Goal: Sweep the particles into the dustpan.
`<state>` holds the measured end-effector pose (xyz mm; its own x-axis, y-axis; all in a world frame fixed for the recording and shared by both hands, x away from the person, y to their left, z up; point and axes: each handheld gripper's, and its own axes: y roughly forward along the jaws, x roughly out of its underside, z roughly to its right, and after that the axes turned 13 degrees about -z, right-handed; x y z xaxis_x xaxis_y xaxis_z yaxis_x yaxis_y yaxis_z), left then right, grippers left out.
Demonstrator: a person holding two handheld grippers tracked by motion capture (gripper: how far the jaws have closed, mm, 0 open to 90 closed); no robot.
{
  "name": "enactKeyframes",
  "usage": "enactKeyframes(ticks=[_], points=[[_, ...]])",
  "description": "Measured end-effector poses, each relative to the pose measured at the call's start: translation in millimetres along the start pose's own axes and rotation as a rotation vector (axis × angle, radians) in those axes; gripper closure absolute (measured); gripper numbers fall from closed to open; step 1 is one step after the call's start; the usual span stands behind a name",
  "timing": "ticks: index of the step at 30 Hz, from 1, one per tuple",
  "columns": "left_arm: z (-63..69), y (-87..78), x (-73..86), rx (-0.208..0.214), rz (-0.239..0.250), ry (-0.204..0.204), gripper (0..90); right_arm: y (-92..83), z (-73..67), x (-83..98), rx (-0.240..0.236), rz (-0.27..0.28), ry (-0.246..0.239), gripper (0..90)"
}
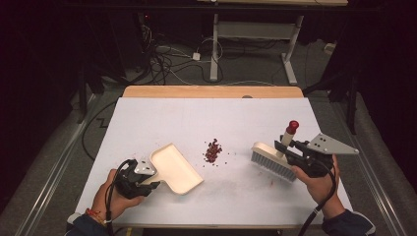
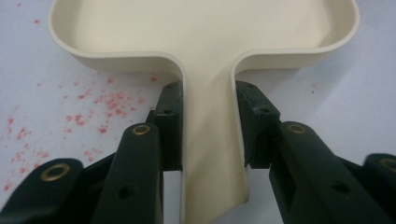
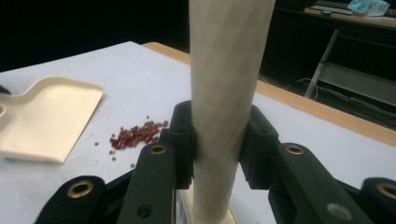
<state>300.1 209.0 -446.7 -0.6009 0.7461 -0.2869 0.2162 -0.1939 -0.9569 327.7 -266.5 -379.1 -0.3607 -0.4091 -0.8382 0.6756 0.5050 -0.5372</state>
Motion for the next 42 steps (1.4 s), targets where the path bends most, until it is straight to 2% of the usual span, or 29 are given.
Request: enactKeyframes(ticks=[5,6,7,8,9,10,12,16,18,21,27,30,34,37,41,42], points=[[2.8,1.4,-3.5,0.000,-0.012,0.008,64.0,18.1,4.1,-17.0,0.014,0.020,0.005,70.2],[3.7,2.1,-3.9,0.001,-0.013,0.006,64.0,28.4,4.8,-25.4,0.023,0.025,-0.001,70.2],[4.3,2.7,-4.2,0.004,-0.012,0.004,64.0,28.4,4.8,-25.4,0.023,0.025,-0.001,70.2],[4.9,3.4,-4.5,0.008,-0.013,0.004,64.0,40.2,5.4,-33.5,0.027,0.024,0.004,70.2],[5.3,3.9,-4.8,0.008,-0.015,0.001,64.0,40.2,5.4,-33.5,0.027,0.024,0.004,70.2],[5.7,4.6,-5.4,0.007,-0.017,0.002,64.0,52.7,6.3,-41.5,0.033,0.028,0.005,70.3],[6.5,5.8,-6.7,0.010,-0.018,0.002,64.0,58.5,6.9,-45.3,0.038,0.030,0.007,70.2],[8.6,7.7,-8.4,0.016,-0.022,0.001,64.0,90.7,8.9,-63.0,0.050,0.031,0.063,70.2],[9.9,8.6,-9.5,0.022,-0.023,0.003,64.0,97.1,8.0,-65.8,0.055,0.029,0.064,70.2],[12.6,10.1,-11.5,0.023,-0.028,0.001,64.0,115.4,-0.2,-71.9,0.080,0.019,0.056,70.2],[17.9,14.8,-16.7,0.037,-0.049,-0.014,64.0,146.2,-16.6,-75.2,0.075,-0.001,0.032,70.3],[19.8,17.1,-20.4,0.037,-0.056,-0.013,64.1,155.2,-24.7,-75.2,0.060,0.001,0.020,70.3],[21.1,18.9,-24.8,0.037,-0.063,-0.007,64.0,158.4,-38.2,-75.7,0.041,0.005,0.003,70.3],[21.5,19.1,-25.8,0.038,-0.059,-0.010,64.0,157.7,-49.0,-73.4,0.026,0.009,-0.021,70.1],[22.0,19.6,-26.6,0.038,-0.060,-0.013,64.0,153.3,-59.9,-70.1,-0.007,0.004,-0.025,69.7],[22.3,19.9,-27.0,0.036,-0.060,-0.014,64.0,150.2,-65.8,-68.6,-0.002,-0.008,-0.049,69.5]])
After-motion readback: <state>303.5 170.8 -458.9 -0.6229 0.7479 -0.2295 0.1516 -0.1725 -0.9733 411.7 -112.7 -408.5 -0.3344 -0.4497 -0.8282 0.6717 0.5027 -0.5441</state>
